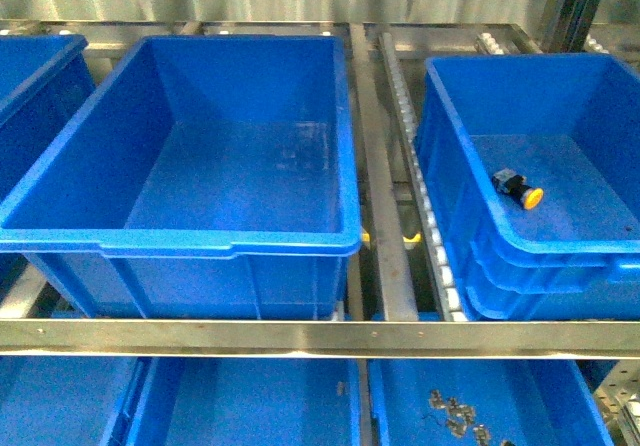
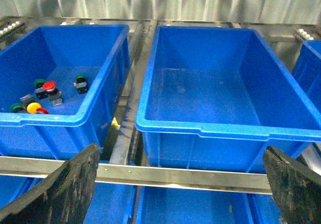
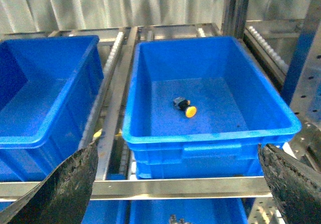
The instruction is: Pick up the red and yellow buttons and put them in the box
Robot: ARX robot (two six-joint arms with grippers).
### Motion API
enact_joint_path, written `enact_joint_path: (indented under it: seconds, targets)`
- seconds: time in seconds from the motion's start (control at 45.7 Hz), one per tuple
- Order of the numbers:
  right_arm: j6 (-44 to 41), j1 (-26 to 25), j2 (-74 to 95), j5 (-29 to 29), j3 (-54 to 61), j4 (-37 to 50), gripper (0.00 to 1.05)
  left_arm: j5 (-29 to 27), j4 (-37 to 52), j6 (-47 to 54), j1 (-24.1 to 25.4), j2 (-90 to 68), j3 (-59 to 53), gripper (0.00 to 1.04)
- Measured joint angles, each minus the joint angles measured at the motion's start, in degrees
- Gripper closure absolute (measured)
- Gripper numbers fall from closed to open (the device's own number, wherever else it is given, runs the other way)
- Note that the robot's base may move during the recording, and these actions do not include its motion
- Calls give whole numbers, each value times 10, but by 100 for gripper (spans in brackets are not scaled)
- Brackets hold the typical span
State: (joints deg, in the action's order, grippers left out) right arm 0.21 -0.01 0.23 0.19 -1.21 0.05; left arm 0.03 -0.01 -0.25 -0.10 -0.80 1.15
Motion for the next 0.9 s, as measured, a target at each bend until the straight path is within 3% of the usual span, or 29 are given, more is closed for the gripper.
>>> enact_joint_path:
  seconds: [0.897]
  targets:
    - [0,0,0,-6,0,-1,7,-2,0,0,0,0,0,8]
